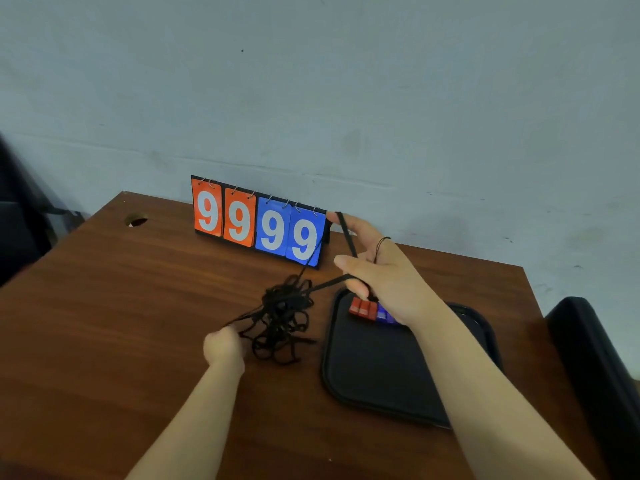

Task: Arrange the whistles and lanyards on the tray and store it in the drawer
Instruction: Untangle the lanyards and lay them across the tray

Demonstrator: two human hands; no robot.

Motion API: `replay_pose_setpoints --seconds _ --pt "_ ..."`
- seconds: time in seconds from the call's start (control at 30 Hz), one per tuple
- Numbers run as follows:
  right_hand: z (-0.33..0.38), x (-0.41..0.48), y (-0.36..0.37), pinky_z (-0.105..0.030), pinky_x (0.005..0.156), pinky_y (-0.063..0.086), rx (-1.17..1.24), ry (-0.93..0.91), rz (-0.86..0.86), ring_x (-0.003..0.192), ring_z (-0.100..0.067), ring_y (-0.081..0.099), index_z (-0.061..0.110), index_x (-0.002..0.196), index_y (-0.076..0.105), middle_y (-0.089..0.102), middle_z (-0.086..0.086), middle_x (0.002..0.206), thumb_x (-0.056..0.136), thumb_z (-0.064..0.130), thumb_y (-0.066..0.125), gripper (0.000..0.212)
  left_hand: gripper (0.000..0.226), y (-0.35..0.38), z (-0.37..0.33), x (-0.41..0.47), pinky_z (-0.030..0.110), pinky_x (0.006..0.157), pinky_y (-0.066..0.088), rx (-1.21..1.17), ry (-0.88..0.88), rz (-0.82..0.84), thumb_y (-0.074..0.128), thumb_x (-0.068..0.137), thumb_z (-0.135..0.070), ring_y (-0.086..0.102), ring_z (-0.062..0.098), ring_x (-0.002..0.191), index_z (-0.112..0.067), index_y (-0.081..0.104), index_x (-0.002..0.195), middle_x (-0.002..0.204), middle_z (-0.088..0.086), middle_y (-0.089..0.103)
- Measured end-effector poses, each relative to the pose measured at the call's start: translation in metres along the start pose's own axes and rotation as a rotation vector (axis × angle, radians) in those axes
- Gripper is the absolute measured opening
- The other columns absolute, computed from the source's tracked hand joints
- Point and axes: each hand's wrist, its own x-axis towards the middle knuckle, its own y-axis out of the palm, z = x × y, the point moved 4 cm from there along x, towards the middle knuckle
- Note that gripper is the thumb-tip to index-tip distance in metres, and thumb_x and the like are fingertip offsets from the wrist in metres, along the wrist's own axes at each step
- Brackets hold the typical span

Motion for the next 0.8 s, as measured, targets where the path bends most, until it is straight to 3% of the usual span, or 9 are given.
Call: replay_pose_setpoints --seconds 0.13,0.23,0.3,0.4,0.47,0.53,0.6,0.67,0.8 --pt "-0.001 0.010 0.010 -0.014 0.062 0.043 -0.135 0.001 0.024 0.045 -0.007 0.039 0.040 0.146 0.035 0.046 0.005 0.045 0.098 0.014 0.053 0.058 0.026 0.001 -0.024 -0.016 0.044 0.098 0.038 -0.486 -0.282 0.456 0.041 0.090 -0.020 0.057 0.032 0.100 -0.009 0.057 0.107 0.106 0.015 0.063" --pt "-0.008 0.020 0.018 -0.012 0.065 0.043 -0.233 0.036 0.053 0.051 -0.008 0.044 0.041 0.149 0.029 0.050 0.006 0.048 0.098 0.018 0.054 0.062 0.026 0.000 -0.029 -0.008 0.040 0.089 0.045 -0.455 -0.204 0.609 0.050 0.080 -0.017 0.059 0.025 0.090 -0.011 0.058 0.104 0.093 0.008 0.063" --pt "-0.012 0.025 0.023 -0.007 0.063 0.042 -0.319 0.058 0.075 0.049 -0.004 0.046 0.039 0.151 0.025 0.050 0.007 0.046 0.098 0.020 0.054 0.063 0.034 -0.005 -0.029 0.005 0.040 0.086 0.051 0.075 -0.016 0.434 0.056 0.089 -0.019 0.060 0.026 0.095 -0.009 0.054 0.122 0.105 0.009 0.061" --pt "-0.016 0.030 0.031 -0.008 0.066 0.044 -0.410 0.072 0.123 0.048 -0.002 0.049 0.039 0.152 0.024 0.053 0.008 0.045 0.099 0.022 0.052 0.062 0.070 -0.013 -0.037 -0.002 0.044 0.096 0.045 1.363 0.291 0.125 0.071 0.079 -0.038 0.048 0.032 0.117 -0.015 0.040 0.137 0.133 0.012 0.043" --pt "-0.016 0.033 0.037 -0.006 0.064 0.041 -0.447 0.080 0.149 0.047 0.000 0.050 0.038 0.153 0.023 0.053 0.008 0.045 0.100 0.024 0.051 0.061 0.081 -0.006 -0.041 -0.022 0.047 0.100 0.039 1.690 0.427 0.119 0.074 0.071 -0.049 0.039 0.034 0.127 -0.018 0.038 0.137 0.138 0.011 0.035" --pt "-0.015 0.034 0.042 -0.004 0.058 0.040 -0.473 0.072 0.176 0.046 0.001 0.050 0.036 0.153 0.025 0.054 0.011 0.045 0.100 0.026 0.051 0.060 0.089 0.011 -0.041 -0.035 0.047 0.107 0.036 1.460 0.479 0.409 0.075 0.072 -0.047 0.032 0.033 0.135 -0.021 0.031 0.145 0.149 0.010 0.027" --pt "-0.009 0.033 0.046 0.000 0.056 0.038 -0.498 0.048 0.202 0.047 0.004 0.052 0.035 0.152 0.028 0.054 0.015 0.044 0.100 0.025 0.051 0.057 0.082 0.030 -0.047 -0.050 0.043 0.113 0.031 0.924 0.534 0.738 0.071 0.079 -0.031 0.029 0.025 0.140 -0.029 0.028 0.149 0.156 0.002 0.024" --pt "-0.002 0.030 0.049 0.002 0.058 0.037 -0.517 0.013 0.225 0.049 0.005 0.054 0.037 0.150 0.030 0.054 0.016 0.044 0.100 0.023 0.051 0.056 0.061 0.040 -0.053 -0.069 0.042 0.113 0.032 0.683 0.609 0.911 0.068 0.083 -0.023 0.042 0.012 0.131 -0.039 0.043 0.136 0.143 -0.007 0.045" --pt "0.004 0.027 0.042 -0.004 0.058 0.040 -0.485 -0.042 0.164 0.045 -0.001 0.050 0.040 0.150 0.030 0.053 0.012 0.044 0.100 0.024 0.052 0.057 0.012 0.048 -0.040 -0.072 0.040 0.091 0.051 0.830 0.807 0.831 0.073 0.082 -0.028 0.064 0.006 0.088 -0.028 0.065 0.090 0.090 -0.008 0.069"
